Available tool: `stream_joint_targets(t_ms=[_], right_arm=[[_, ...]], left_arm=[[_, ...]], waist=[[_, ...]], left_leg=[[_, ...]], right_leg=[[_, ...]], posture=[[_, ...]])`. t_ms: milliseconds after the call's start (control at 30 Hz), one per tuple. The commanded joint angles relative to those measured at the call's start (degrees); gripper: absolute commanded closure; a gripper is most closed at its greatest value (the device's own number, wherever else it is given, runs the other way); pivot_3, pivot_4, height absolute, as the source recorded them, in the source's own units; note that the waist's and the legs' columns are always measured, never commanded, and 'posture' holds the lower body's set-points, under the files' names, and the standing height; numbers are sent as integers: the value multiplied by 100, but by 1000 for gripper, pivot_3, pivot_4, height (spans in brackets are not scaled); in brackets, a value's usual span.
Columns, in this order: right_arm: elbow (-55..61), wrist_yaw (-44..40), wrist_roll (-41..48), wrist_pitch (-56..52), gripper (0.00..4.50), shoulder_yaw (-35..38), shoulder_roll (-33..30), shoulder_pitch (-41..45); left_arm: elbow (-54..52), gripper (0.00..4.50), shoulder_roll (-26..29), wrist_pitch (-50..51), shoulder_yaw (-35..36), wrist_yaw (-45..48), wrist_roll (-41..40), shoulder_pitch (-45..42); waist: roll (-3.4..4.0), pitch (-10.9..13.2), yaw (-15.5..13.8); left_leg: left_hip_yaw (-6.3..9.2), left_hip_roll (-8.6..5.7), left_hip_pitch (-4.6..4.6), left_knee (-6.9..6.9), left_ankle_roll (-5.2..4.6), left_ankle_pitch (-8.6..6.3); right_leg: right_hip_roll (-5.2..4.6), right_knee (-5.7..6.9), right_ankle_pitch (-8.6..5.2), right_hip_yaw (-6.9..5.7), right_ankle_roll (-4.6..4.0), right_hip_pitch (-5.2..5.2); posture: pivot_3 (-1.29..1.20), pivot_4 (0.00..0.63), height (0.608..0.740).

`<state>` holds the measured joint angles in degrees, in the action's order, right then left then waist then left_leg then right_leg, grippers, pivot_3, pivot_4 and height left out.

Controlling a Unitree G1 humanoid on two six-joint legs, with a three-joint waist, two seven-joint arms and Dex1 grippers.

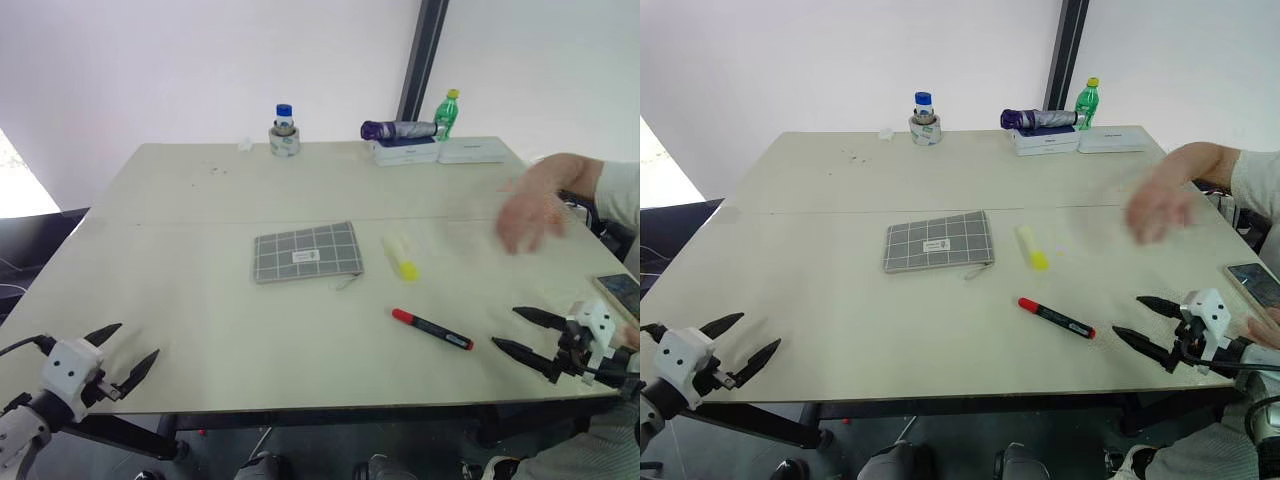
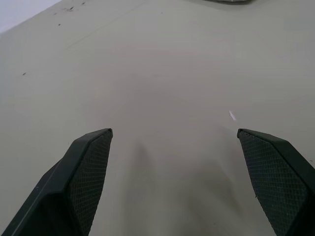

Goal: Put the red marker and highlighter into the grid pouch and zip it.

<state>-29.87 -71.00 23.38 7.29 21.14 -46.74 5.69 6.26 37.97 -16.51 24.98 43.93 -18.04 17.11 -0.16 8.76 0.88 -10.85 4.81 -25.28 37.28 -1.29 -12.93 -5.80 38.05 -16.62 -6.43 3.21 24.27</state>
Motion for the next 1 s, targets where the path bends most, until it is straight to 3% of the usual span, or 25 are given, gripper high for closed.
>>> stream_joint_targets(t_ms=[33, 700, 1000], right_arm=[[33, 31, 27, 113, 57, 87, -68, 122], [-143, 174, -115, 180, 57, -64, 25, 486], [162, 676, -50, -628, 57, -256, 283, 984]], left_arm=[[-59, 216, -12, -157, 151, 6, -51, 4], [121, 216, 28, -195, 167, -40, 9, -130], [461, 216, 107, -694, 58, -36, 223, -608]], waist=[[0, 0, -3], [0, 0, 0], [0, 0, 7]], left_leg=[[0, 0, 0, 0, 0, 0], [0, 0, 0, 1, -1, 1], [0, 0, 0, 0, -1, 1]], right_leg=[[0, 0, 0, 0, 0, 0], [0, 0, 0, 0, 1, -1], [-1, 1, 1, 0, 0, 0]], posture=[[0, 150, 740], [0, 150, 740], [0, 150, 740]])
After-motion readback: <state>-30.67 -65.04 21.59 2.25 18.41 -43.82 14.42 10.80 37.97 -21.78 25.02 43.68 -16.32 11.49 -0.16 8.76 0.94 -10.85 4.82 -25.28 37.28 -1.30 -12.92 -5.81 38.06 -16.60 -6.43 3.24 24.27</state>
